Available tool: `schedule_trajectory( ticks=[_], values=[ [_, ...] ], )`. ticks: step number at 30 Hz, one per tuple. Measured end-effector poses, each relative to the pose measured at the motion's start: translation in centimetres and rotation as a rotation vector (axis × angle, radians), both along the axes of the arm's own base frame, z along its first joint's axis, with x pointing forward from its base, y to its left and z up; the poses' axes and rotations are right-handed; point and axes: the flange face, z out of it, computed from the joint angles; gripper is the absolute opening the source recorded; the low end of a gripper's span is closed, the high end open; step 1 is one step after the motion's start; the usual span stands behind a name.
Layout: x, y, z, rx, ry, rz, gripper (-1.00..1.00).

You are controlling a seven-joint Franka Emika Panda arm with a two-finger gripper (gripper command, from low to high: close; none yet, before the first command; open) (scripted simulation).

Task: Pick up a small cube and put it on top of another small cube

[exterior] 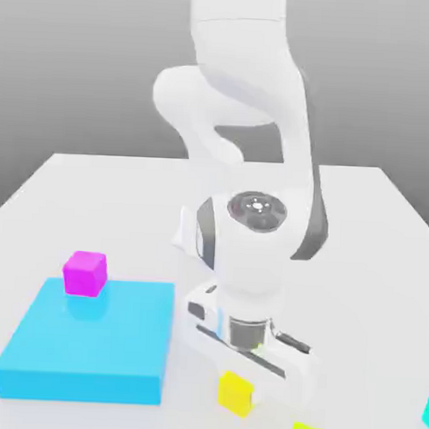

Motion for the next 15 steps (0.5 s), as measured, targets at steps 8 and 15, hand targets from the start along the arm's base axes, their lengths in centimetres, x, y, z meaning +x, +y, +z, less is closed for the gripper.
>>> schedule_trajectory(
  ticks=[8,15],
  values=[
    [3.7,2.8,5.9,-0.001,0.004,0.237,-1.00],
    [9.3,7.5,7.6,0.000,0.001,0.598,-1.00]
  ],
)
